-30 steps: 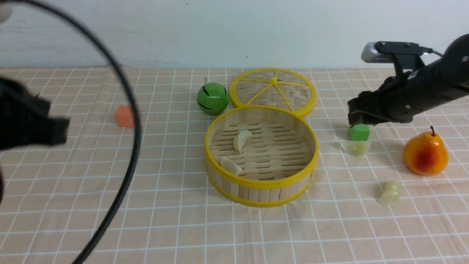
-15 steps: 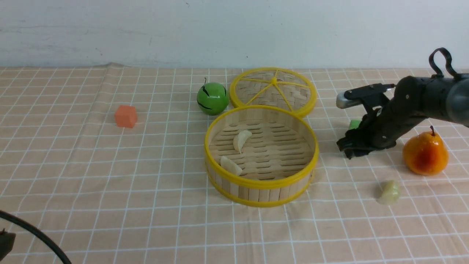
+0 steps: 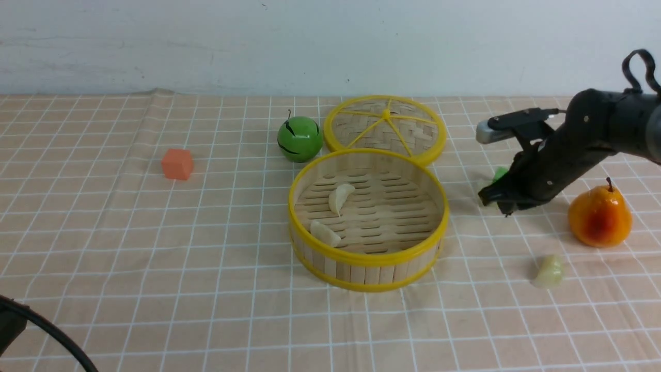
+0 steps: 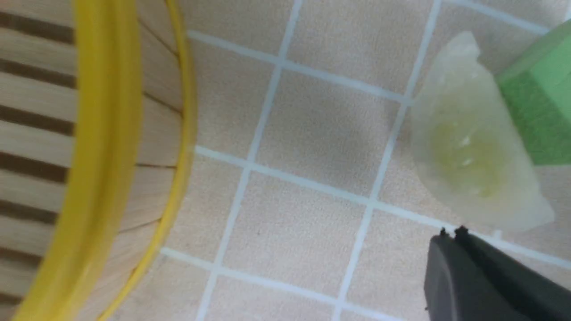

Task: Put the dumplings into the steamer on the table with the brown tablecloth.
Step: 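Reach for and grasp a dumpling lying on the table beside the steamer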

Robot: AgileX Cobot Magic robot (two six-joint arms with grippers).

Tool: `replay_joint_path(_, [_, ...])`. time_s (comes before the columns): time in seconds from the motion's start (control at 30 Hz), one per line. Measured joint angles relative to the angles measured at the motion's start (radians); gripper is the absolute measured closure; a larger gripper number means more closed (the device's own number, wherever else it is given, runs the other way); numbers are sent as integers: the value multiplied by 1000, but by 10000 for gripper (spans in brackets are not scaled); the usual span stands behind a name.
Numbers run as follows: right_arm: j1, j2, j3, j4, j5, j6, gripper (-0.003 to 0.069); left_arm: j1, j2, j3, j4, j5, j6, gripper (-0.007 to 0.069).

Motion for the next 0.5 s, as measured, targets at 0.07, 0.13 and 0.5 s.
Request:
replay_joint_path(0.07, [0, -30, 0, 14, 0, -2, 677, 0, 0, 0, 8, -4, -1, 638])
replay_joint_path(0.13, [0, -47, -2, 34, -10, -2, 664, 0, 0, 0, 18, -12, -1, 638])
replay_joint_path(0.5, [1, 44, -3, 38, -163, -45, 307, 0, 0, 0, 22, -19, -16, 638])
